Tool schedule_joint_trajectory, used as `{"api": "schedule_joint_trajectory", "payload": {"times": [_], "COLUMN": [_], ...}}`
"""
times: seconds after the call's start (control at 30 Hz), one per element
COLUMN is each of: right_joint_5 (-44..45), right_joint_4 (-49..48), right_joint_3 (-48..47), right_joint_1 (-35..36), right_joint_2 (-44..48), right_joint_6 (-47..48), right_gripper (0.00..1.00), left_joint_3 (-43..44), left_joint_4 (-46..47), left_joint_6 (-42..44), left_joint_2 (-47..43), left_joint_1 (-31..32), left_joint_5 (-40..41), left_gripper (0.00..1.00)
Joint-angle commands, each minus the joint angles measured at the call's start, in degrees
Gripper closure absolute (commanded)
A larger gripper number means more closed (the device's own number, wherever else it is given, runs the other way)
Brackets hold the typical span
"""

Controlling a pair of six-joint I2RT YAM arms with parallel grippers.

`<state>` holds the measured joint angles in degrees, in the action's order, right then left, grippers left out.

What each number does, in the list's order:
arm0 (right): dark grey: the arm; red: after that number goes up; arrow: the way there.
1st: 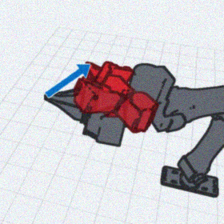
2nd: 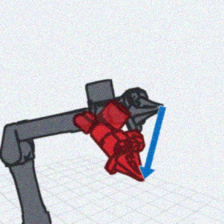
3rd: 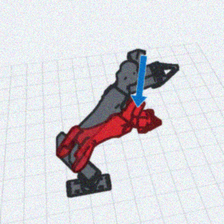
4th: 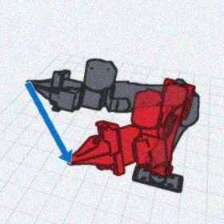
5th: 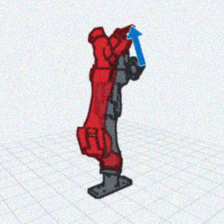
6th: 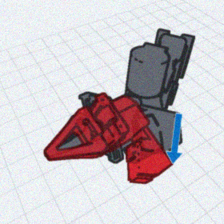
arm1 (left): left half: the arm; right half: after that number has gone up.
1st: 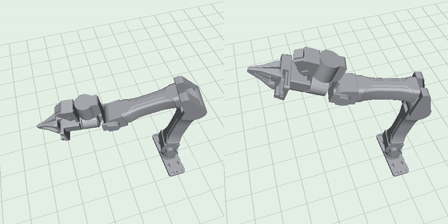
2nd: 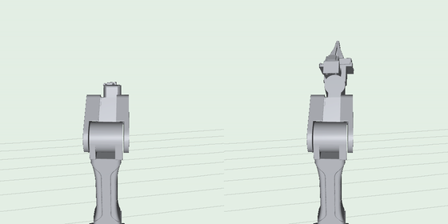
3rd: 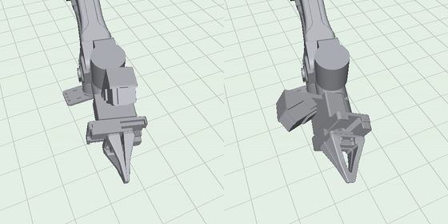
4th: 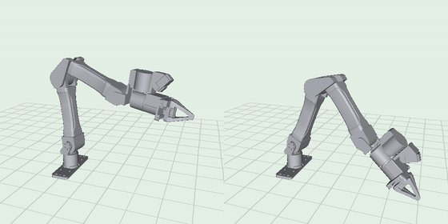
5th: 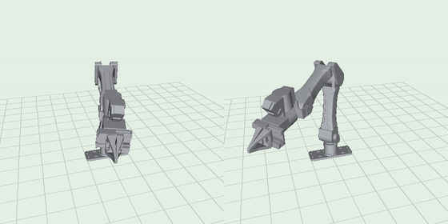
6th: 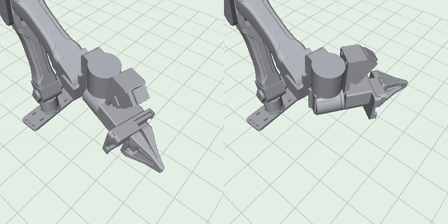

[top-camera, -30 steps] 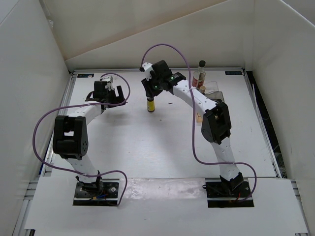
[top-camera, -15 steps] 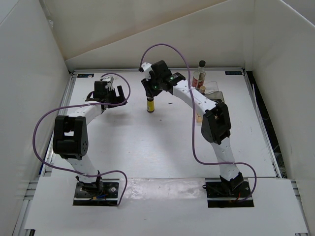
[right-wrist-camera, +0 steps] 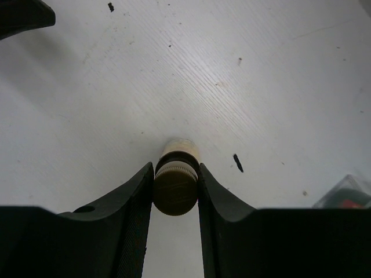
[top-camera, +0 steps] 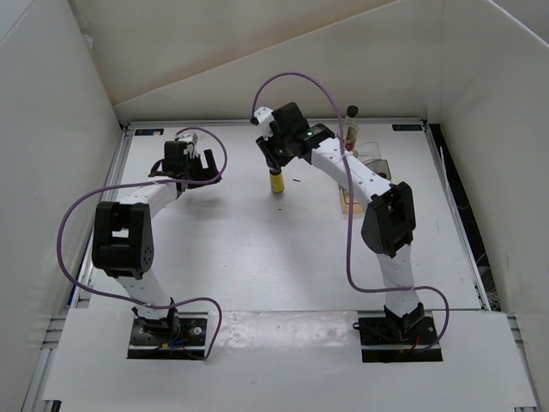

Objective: Organize the condiment bottles

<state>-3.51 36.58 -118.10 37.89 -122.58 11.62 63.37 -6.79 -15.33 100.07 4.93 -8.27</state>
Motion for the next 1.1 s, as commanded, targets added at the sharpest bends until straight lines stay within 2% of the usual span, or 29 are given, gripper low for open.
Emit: {"api": "schedule_joint_trajectory", "payload": {"times": [0.0, 0.33, 0.6, 1.07], "right_joint_5": [2.5, 7.4, 9.3, 7.3], "right_joint_4": [-2.1, -2.0, -3.2, -4.2], "right_joint_3": [0.2, 5.6, 8.4, 8.6], "right_joint_1": [-1.5, -7.6, -15.8, -26.3], "right_joint_2": [9.4, 20.4, 27.6, 30.1], "right_joint_6": [2.4, 3.4, 3.6, 1.7], "right_gripper": [1.00, 1.00, 1.00, 1.00], "left_joint_3": [1.0, 0.9, 1.5, 3.8], "left_joint_4": [1.5, 1.6, 1.3, 0.2], "left_joint_6": [-0.9, -1.5, -1.5, -0.8], "left_joint_2": [-1.8, -1.8, -1.5, -0.1], "left_joint_1": [-0.4, 0.5, 1.4, 3.0], "left_joint_5": [-1.3, -1.5, -1.3, -0.6], "left_gripper": [0.00, 0.00, 0.00, 0.00]}}
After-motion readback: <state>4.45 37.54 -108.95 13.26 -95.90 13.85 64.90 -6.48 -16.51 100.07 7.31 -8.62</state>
